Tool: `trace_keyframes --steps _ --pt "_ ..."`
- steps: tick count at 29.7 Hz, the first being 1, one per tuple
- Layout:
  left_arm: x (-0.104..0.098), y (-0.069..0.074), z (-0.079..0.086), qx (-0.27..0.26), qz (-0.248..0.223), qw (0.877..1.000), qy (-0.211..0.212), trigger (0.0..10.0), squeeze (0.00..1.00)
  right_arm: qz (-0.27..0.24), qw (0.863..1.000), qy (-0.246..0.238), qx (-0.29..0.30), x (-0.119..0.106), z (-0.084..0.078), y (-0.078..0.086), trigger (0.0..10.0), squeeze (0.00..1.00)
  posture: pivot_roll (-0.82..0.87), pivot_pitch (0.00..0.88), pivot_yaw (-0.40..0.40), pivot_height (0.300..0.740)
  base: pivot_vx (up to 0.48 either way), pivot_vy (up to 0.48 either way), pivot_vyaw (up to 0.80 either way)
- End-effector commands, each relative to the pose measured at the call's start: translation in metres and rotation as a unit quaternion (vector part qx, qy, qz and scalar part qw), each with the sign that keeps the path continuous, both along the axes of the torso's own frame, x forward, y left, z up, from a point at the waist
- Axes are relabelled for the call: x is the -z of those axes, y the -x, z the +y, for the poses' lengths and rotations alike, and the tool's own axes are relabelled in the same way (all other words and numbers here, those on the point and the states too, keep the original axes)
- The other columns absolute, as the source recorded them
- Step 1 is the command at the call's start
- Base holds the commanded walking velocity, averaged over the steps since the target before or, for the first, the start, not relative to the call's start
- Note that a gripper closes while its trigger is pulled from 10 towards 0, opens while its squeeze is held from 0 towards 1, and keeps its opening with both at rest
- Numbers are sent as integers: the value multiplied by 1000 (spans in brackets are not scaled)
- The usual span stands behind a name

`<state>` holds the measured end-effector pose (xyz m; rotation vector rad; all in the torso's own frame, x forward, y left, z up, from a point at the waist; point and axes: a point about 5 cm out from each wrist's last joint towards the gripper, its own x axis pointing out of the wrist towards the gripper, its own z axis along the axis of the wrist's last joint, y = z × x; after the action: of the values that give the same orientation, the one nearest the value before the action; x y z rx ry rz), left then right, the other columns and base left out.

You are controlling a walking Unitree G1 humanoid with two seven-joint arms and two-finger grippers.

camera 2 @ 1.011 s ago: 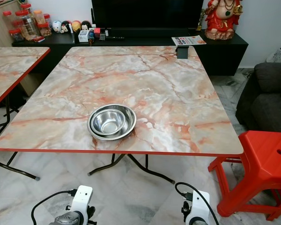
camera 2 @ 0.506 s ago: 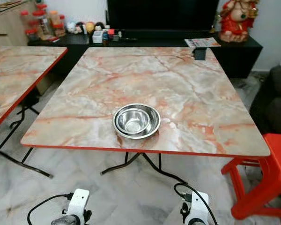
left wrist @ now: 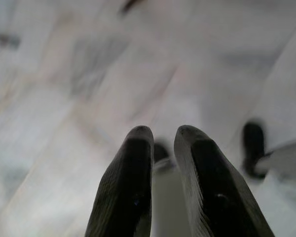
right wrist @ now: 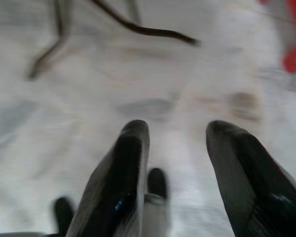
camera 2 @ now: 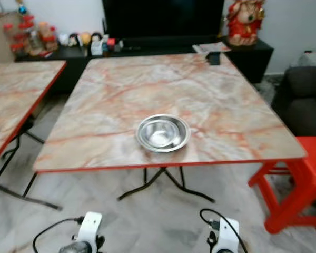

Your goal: Setting the table

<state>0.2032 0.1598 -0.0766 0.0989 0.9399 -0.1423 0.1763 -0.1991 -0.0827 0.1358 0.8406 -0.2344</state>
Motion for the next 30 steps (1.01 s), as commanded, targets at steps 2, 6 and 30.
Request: trace_keyframes --steps 2,6,30 --pt "1 0 -1 0 6 1000 2 10000 0 1 1000 5 2 0 -4 0 10000 0 -80 0 39 740 0 356 0" --pt "0 -1 0 0 4 1000 1 10000 0 2 1000 4 3 0 -3 1 10000 0 -75 0 38 740 0 355 0" --pt "-1 -3 2 -7 1 1000 1 10000 0 2 1000 -2 13 0 -1 1 10000 0 -68 0 35 740 0 356 -115"
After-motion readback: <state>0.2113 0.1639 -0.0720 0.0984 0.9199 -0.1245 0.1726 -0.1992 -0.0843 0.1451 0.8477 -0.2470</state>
